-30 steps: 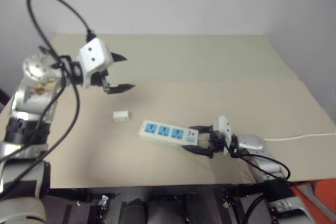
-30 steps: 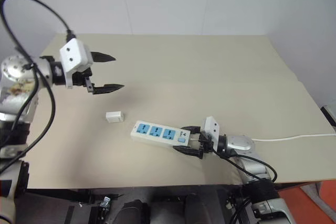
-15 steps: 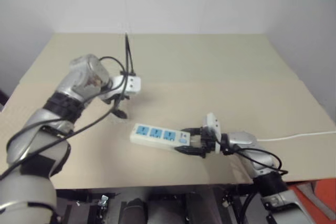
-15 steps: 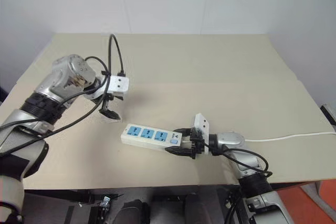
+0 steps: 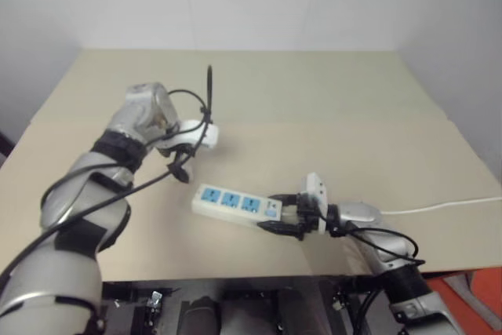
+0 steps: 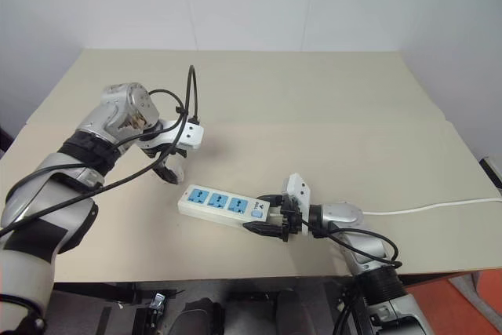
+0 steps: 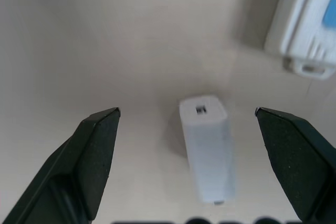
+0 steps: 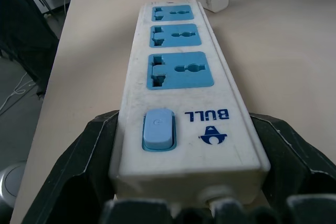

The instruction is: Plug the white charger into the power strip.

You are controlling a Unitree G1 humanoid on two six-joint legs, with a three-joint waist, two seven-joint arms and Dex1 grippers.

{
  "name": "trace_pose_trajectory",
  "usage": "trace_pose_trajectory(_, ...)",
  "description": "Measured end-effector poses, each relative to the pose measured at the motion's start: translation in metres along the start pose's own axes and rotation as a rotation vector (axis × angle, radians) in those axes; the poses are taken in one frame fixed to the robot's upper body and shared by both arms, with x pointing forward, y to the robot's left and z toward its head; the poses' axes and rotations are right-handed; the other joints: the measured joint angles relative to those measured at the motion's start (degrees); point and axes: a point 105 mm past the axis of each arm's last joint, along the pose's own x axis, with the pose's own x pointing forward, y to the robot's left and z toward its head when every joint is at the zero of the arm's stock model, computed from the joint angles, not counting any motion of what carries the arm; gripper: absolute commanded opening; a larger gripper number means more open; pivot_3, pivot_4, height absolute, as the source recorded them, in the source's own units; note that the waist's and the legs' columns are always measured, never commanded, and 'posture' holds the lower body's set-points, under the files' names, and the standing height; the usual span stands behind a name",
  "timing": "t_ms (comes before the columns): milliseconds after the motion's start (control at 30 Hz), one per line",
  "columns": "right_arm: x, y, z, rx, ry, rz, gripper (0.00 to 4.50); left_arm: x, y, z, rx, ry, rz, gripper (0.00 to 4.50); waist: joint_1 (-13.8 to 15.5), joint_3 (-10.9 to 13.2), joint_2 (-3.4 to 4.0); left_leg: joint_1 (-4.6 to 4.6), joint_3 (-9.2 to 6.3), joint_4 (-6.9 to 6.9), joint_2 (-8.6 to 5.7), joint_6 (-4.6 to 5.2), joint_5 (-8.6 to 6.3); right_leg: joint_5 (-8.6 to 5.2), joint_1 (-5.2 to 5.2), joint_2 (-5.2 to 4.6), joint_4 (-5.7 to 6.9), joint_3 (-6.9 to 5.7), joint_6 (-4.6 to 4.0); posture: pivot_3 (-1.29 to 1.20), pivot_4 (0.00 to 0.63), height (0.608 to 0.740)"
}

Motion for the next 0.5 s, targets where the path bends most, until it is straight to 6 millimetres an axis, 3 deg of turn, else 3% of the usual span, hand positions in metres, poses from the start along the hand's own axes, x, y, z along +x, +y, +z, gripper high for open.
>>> trace_pose_trajectory(300, 0.001, 0.000, 0.000, 0.002, -0.003, -0.012, 3.43, 0.007, -0.001, 0.003, 0.033, 0.033, -0.016, 4.50, -0.1, 0.0, 0.00, 0.01, -0.01, 0.00, 0.00, 0.00, 0.00, 0.00, 0.00, 0.00, 0.01, 0.01, 0.00, 0.00, 0.150, 0.740)
trace_pose_trajectory(400, 0.001, 0.000, -0.001, 0.003, -0.003, -0.014, 3.43, 0.012, -0.003, 0.001, 0.031, 0.044, -0.028, 3.96, -0.1, 0.0, 0.00, 0.02, -0.01, 0.00, 0.00, 0.00, 0.00, 0.00, 0.00, 0.01, 0.03, 0.01, 0.00, 0.00, 0.150, 0.740)
trace_pose_trajectory(500, 0.002, 0.000, -0.001, 0.002, -0.004, -0.016, 3.43, 0.016, -0.004, -0.003, 0.023, 0.071, -0.038, 3.05, -0.1, 0.0, 0.00, 0.02, -0.01, 0.01, 0.00, 0.00, 0.00, 0.00, 0.00, 0.01, 0.03, 0.01, 0.00, 0.00, 0.150, 0.740)
